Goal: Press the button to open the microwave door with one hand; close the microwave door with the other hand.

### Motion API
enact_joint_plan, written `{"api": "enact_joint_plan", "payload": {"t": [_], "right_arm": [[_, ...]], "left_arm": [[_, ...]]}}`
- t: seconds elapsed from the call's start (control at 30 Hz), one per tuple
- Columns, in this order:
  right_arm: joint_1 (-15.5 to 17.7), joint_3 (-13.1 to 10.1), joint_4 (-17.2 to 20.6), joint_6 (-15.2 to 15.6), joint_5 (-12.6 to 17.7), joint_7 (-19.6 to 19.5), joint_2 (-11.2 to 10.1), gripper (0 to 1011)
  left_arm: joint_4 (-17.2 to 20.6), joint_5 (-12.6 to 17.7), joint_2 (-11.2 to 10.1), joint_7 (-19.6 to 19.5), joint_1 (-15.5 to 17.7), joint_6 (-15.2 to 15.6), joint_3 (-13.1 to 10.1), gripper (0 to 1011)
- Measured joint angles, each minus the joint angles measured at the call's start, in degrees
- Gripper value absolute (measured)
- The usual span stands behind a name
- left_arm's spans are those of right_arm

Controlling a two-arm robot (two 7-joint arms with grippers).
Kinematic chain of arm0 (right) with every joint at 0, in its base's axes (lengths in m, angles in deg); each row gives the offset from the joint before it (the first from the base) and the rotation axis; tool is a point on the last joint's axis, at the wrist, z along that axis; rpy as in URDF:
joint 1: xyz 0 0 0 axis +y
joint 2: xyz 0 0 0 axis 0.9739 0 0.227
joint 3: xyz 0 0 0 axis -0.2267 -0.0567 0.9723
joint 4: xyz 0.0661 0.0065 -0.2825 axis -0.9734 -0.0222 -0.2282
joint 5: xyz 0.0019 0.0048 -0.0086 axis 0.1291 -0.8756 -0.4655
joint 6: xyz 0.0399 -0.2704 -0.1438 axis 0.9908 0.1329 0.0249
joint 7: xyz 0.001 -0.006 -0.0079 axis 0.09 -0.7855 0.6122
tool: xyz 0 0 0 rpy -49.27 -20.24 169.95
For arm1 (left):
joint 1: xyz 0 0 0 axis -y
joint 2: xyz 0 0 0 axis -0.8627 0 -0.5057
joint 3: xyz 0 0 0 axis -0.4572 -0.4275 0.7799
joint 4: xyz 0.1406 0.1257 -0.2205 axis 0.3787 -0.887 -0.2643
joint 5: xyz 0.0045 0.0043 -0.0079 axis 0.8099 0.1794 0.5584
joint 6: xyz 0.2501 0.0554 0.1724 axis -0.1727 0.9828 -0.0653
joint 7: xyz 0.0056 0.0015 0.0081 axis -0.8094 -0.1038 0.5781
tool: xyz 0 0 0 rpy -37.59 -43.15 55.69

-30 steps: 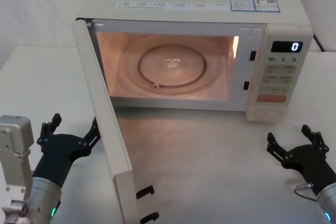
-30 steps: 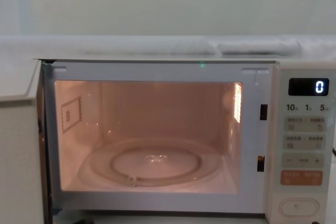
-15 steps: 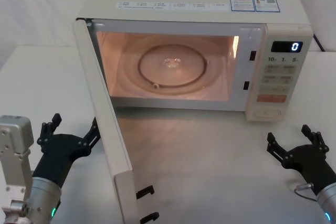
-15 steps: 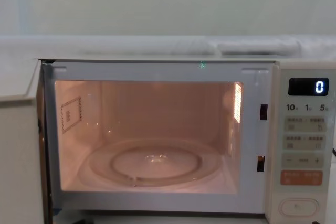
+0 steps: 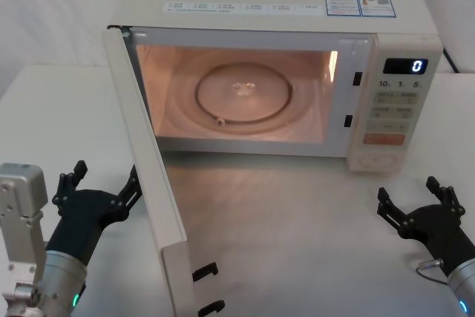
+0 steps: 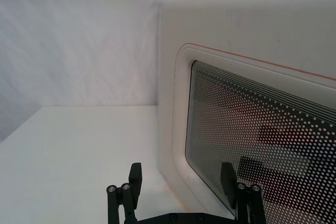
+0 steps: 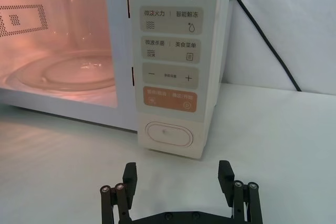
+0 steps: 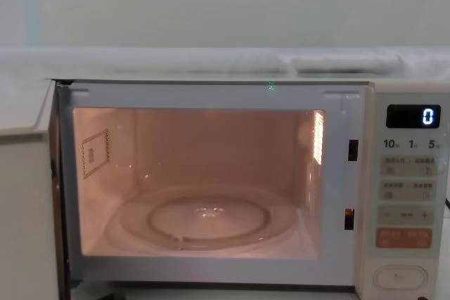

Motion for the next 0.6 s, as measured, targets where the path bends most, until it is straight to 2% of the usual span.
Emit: {"api": "enact_joint_plan", "payload": {"t": [0.27, 0.6], "right_arm": [[0.0, 0.0, 0.0, 0.0, 0.0, 0.0, 0.0, 1002], [0.0, 0.0, 0.0, 0.0, 0.0, 0.0, 0.0, 1002]], "left_arm": [[0.0, 0.0, 0.0, 0.0, 0.0, 0.0, 0.0, 838], [0.0, 0.0, 0.0, 0.0, 0.0, 0.0, 0.0, 514]]}}
